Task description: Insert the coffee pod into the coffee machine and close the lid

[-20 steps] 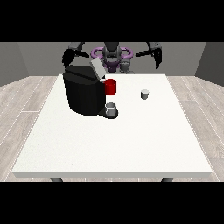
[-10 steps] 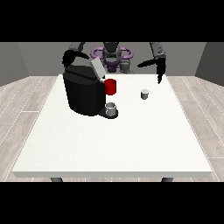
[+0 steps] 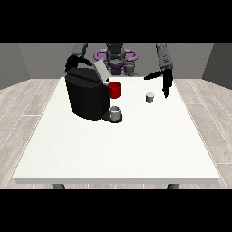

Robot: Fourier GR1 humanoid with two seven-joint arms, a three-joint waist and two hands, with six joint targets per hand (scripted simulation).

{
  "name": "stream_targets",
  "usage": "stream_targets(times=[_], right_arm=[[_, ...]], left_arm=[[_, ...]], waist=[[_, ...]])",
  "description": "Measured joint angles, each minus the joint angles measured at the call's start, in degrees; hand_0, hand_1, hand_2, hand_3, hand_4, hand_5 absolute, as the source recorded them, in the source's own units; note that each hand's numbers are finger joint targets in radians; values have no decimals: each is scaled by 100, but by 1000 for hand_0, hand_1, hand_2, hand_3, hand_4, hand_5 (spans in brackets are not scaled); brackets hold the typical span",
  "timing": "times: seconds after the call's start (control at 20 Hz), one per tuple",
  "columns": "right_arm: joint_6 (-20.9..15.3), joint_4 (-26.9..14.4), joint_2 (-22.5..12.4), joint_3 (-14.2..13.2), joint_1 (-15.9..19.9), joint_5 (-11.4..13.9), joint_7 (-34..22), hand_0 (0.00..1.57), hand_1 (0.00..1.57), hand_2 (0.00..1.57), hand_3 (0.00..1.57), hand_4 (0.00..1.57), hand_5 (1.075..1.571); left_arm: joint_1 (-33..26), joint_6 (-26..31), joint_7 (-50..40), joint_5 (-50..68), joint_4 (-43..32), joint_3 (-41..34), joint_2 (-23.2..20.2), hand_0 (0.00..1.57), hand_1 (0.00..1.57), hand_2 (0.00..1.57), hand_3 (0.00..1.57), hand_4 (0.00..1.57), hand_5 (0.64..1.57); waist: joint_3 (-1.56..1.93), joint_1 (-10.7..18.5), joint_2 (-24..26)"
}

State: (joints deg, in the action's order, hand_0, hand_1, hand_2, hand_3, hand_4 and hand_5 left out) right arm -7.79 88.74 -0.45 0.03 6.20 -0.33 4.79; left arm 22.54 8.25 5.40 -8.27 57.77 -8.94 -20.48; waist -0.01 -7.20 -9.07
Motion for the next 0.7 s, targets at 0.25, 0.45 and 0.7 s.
stream_targets(times=[0.25, 0.45, 0.7], right_arm=[[-103, -271, -68, -115, 354, 59, -178, 0, 0, 0, 0, 407, 1571], [-107, -543, -105, -146, 431, 113, -161, 0, 0, 0, 0, 424, 1571], [-159, -583, -115, -78, 408, 227, -337, 0, 0, 0, 0, 392, 1571]], left_arm=[[281, -90, 89, -371, -451, 168, -10, 0, 0, 375, 0, 0, 1571], [406, -258, 144, -708, -710, 341, 54, 446, 446, 606, 295, 0, 1571], [622, -298, 173, -931, -1255, 299, -69, 615, 615, 738, 477, 0, 1571]], waist=[[0, 39, -121], [0, 60, -113], [0, -8, -36]])
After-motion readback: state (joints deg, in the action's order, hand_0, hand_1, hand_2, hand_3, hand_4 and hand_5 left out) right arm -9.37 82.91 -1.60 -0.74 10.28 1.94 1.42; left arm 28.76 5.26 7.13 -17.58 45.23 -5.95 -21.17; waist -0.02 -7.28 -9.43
